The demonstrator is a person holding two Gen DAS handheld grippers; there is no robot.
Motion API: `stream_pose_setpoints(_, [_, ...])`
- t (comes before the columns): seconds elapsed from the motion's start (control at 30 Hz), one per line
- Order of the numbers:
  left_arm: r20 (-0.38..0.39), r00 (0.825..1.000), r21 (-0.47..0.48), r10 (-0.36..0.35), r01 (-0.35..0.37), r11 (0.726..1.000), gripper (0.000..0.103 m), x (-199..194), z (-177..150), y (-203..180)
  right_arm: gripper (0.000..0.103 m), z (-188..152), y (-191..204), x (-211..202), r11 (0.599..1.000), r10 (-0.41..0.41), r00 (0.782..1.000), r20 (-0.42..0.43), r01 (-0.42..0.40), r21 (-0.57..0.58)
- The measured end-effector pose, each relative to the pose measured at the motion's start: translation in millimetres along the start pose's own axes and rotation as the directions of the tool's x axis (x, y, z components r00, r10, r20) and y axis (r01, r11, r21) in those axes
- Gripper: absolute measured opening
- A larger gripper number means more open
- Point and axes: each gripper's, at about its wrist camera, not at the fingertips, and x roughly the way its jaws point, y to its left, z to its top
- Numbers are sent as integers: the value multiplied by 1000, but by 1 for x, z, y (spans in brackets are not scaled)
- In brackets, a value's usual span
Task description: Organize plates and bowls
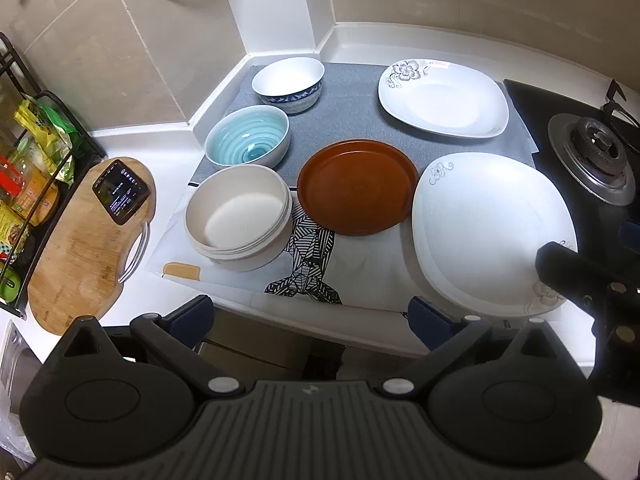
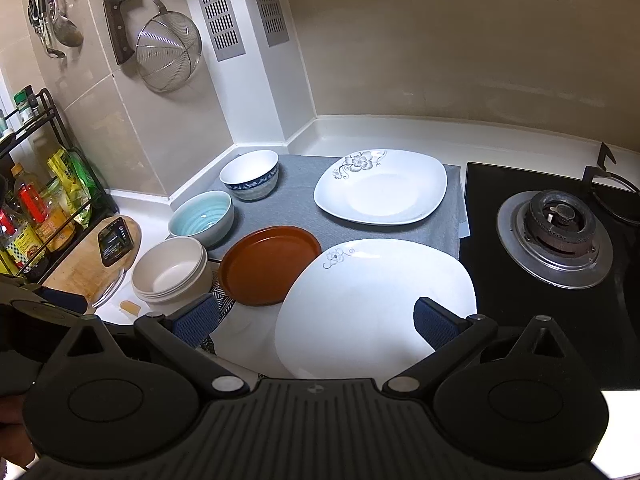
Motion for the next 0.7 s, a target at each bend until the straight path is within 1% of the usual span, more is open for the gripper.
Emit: stream_pose_setpoints(0.7, [7,1000,-4,-4,4,1000,103,-3,-2,0,103,0,2,-6,1000,3,1000,12,-3,-7])
